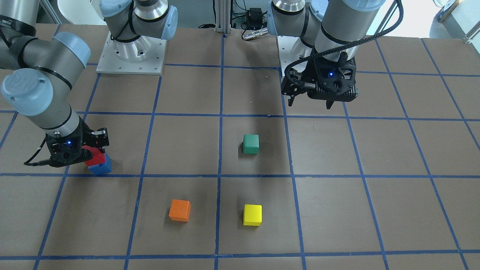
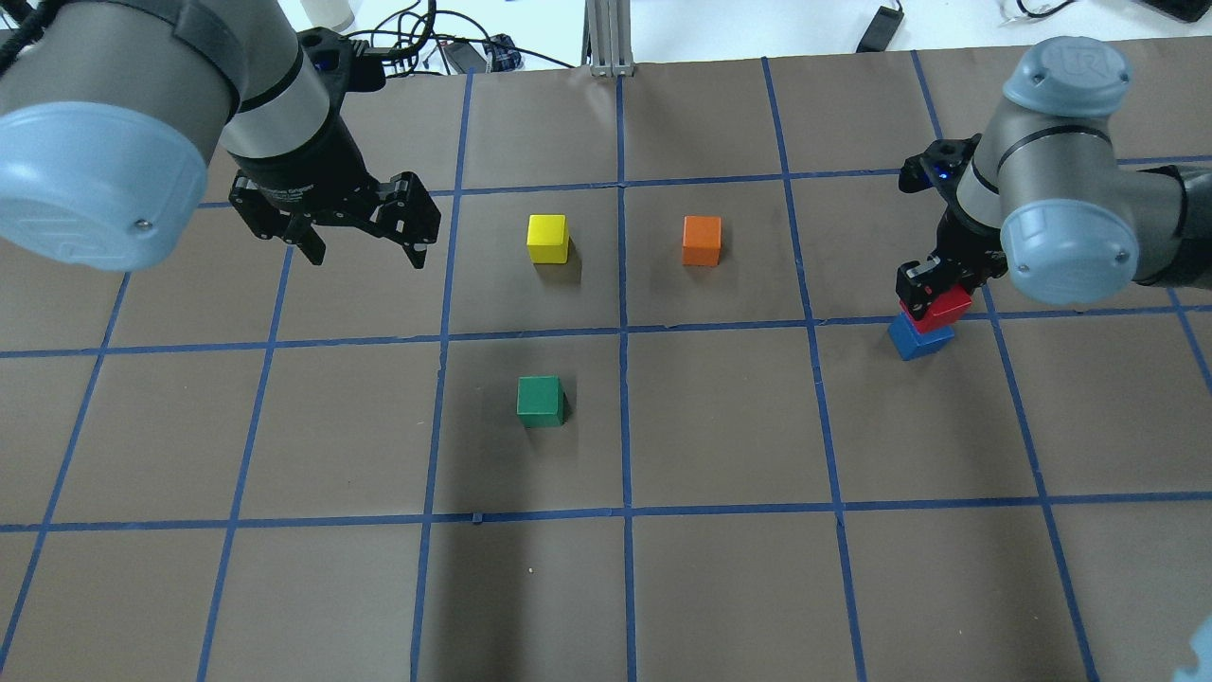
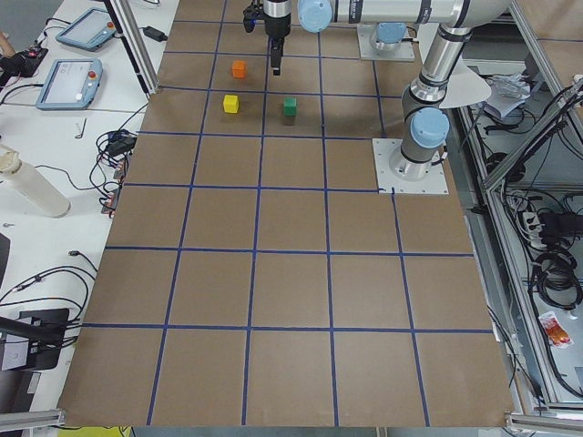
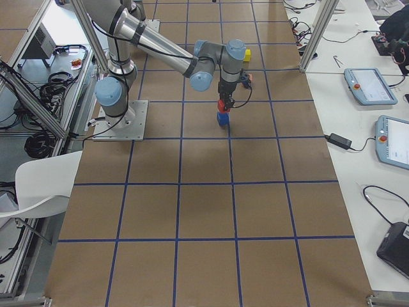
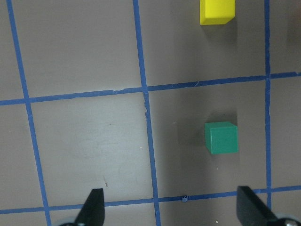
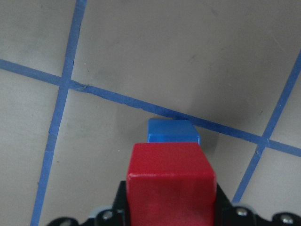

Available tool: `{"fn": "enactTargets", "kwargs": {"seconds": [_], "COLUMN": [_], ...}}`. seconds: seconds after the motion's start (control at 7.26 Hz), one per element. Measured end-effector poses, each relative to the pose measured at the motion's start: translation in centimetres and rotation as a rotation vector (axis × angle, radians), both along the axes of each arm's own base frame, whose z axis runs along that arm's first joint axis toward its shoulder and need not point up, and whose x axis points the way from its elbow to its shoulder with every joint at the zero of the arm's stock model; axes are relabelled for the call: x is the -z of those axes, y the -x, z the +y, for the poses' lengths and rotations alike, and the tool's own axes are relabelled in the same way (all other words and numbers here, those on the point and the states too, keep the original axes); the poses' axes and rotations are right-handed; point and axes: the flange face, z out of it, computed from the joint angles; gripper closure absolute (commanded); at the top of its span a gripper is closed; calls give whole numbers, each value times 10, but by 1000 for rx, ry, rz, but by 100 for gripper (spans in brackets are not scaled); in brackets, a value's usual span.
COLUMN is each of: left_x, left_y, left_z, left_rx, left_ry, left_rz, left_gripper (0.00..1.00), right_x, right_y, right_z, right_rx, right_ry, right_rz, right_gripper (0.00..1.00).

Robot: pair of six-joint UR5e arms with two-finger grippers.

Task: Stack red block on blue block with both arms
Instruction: 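Lower the red cube onto the blue cube and open the right gripper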

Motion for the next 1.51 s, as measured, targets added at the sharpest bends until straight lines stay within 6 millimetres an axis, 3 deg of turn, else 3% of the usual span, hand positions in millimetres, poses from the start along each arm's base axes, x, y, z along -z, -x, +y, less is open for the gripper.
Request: {"fn": "enactTargets", "kwargs": {"seconds": [1.1, 1.51], "left_x": [0, 0], "left_y": [0, 0], "left_z": [0, 0], "left_rx": [0, 0], "left_ry": [1, 1], "left_rz": [1, 2], "left_gripper": [0, 0], "right_x": [9, 13], "right_y": [12, 13], "right_z": [0, -1], "right_rx": [27, 27], "right_ry": [40, 33], "right_rz": [9, 2], "right_gripper": [100, 90]}}
